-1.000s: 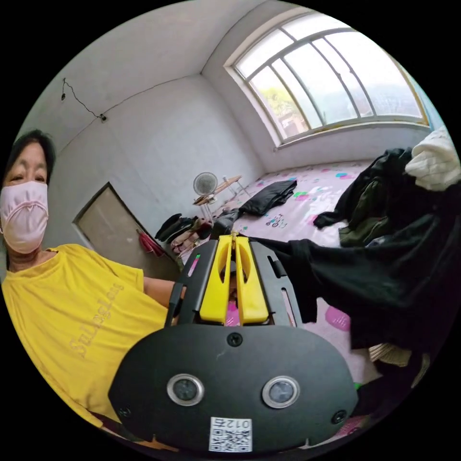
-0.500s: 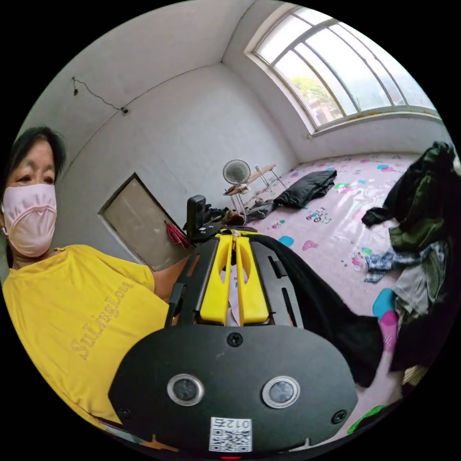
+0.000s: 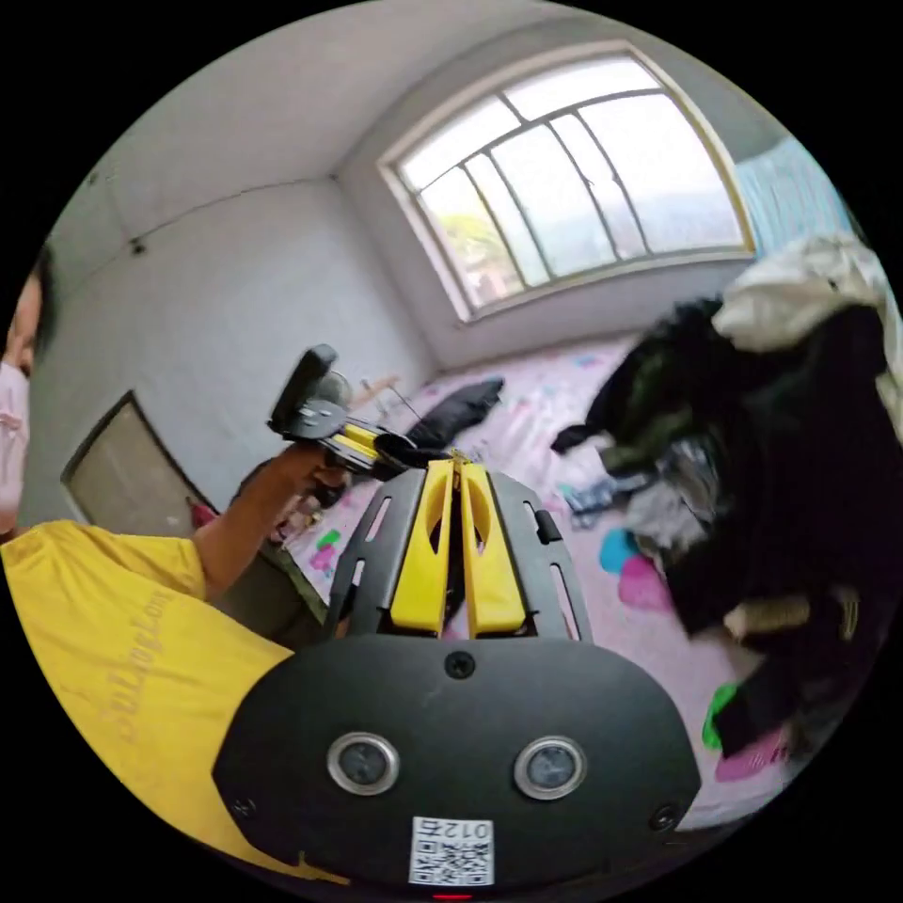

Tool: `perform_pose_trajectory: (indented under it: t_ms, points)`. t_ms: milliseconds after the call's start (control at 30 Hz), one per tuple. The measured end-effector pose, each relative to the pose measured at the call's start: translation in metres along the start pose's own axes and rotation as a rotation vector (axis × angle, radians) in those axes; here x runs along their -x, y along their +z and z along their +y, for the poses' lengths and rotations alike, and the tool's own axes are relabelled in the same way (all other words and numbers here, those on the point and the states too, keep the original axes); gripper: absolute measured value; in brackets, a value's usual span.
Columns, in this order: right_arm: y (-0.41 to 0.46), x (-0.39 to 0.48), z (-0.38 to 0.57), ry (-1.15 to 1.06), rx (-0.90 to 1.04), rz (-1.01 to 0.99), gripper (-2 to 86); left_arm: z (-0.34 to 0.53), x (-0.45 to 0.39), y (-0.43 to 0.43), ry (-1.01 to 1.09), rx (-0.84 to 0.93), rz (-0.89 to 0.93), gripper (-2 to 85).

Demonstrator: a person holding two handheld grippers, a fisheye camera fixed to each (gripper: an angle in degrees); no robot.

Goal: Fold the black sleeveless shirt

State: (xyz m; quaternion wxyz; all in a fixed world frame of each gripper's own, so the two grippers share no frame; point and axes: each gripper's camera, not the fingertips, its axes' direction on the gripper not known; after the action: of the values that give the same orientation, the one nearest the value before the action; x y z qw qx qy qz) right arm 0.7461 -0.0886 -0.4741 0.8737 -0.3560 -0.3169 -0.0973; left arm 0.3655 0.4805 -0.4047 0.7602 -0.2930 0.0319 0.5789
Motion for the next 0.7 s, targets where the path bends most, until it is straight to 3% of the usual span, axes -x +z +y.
perform_pose_trajectory:
  t_ms: [133,233,367,500,700]
  points:
    - [0.092,-0.077,0.058,0.172,0.438,0.177,1.5,0.026,0.036,0.111,-0.190,0.127,0.278,2.1]
    - [0.123,-0.108,0.088,0.257,0.579,0.278,1.7,0.050,0.040,0.172,-0.288,0.191,0.349,2.5]
    - [0.126,-0.126,0.087,0.239,0.593,0.399,2.2,0.069,0.029,0.222,-0.367,0.233,0.357,3.0]
    - [0.125,-0.131,0.057,0.083,0.583,0.535,3.3,0.063,0.019,0.236,-0.374,0.191,0.305,3.8]
    - [0.151,-0.114,0.013,-0.212,0.596,0.418,6.1,0.018,-0.004,0.244,-0.199,0.153,0.138,6.1]
